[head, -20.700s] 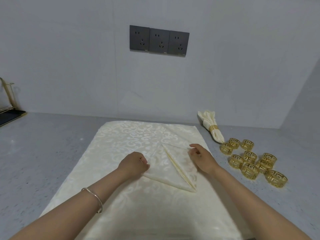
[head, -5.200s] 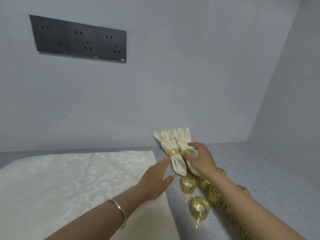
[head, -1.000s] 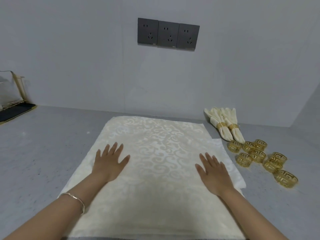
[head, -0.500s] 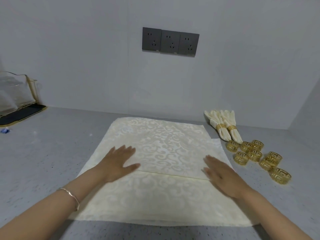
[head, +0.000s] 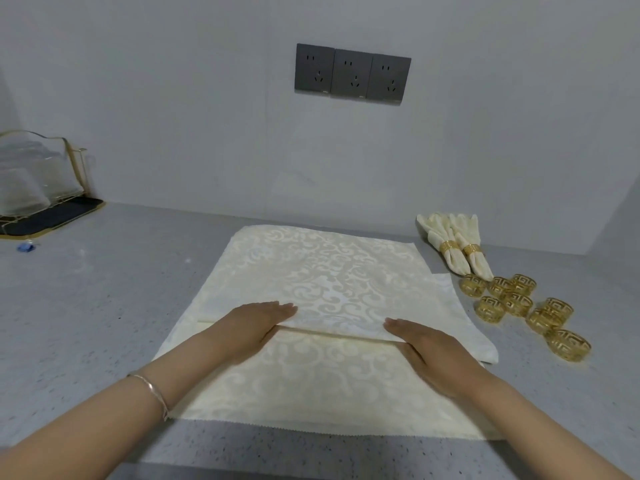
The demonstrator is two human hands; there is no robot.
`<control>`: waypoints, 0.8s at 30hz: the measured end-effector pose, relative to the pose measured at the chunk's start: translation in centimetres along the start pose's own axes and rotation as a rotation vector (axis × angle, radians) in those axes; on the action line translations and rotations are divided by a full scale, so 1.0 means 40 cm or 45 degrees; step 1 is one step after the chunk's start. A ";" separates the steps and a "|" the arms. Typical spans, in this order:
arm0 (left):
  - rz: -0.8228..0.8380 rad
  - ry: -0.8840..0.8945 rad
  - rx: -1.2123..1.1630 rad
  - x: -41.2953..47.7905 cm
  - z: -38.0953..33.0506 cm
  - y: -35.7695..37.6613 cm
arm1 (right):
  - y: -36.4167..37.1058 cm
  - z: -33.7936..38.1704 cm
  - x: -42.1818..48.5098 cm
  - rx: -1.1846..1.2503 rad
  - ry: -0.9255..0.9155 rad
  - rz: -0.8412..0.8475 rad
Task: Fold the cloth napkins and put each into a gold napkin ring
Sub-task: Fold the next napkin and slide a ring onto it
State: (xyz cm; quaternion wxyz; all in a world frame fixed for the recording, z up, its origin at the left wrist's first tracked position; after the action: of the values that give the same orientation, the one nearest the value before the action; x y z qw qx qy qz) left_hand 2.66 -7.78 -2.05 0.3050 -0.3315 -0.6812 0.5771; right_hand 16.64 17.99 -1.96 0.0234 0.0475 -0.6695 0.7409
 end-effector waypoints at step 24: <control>-0.087 -0.552 -0.068 0.090 0.162 0.081 | 0.005 0.116 0.514 0.373 0.204 0.168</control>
State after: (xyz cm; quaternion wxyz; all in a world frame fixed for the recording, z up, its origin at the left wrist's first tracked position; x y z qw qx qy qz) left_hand -4.34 -8.29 -6.10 0.1619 -0.1844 -0.7567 0.6060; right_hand -3.64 12.78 0.40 0.0209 -0.0527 -0.5522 0.8318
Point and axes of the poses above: each hand's wrist, its own x-axis towards the middle knuckle, its own y-axis out of the palm, z = x × y, the point moved 5 cm from there along x, towards the middle knuckle, and after that the axes turned 1 degree about -y, right-handed, at the moved point
